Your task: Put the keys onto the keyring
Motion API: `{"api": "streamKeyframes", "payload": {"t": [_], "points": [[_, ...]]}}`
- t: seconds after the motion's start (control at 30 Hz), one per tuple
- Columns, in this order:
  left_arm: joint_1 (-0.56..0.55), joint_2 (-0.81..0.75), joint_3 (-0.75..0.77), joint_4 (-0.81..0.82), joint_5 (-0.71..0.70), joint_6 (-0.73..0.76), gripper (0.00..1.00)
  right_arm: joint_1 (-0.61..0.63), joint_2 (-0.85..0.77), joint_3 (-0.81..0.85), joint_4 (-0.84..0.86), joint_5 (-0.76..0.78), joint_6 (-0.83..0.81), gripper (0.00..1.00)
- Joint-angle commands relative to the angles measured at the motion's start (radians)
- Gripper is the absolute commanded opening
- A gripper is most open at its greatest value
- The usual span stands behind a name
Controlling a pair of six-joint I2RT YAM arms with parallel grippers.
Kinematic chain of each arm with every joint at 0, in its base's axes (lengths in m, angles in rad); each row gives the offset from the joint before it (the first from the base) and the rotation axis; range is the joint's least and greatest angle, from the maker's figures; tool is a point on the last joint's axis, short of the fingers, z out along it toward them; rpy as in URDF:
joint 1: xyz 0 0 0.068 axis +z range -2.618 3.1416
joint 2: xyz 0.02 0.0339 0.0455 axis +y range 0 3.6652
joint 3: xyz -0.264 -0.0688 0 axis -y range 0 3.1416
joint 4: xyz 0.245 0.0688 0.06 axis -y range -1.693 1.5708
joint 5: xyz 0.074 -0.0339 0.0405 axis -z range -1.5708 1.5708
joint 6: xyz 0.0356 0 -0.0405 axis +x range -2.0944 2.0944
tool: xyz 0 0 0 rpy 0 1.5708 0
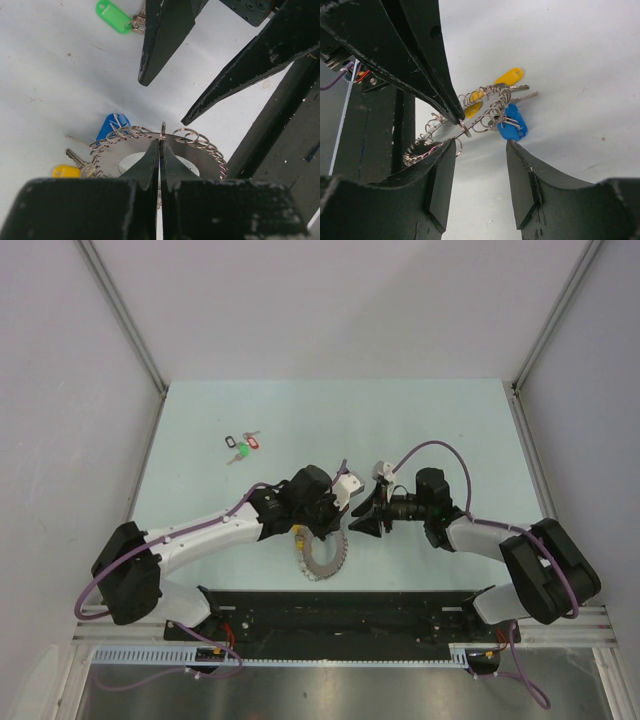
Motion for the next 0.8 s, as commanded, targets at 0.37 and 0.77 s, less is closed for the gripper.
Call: {"api": "streamKeyframes", "payload": {"t": [0.37,0.77], "points": [[0.001,-0.043,0.054,0.055,0.089,0.022,0.01,0.025,0.047,0.024,0.106,-0.093,-0.003,0.37],[0.001,-0.053,0.044,0.069,0.097,0.015,0.00,0.033,0.070,0.032,0.138,-0.136,0.024,0.17]]}}
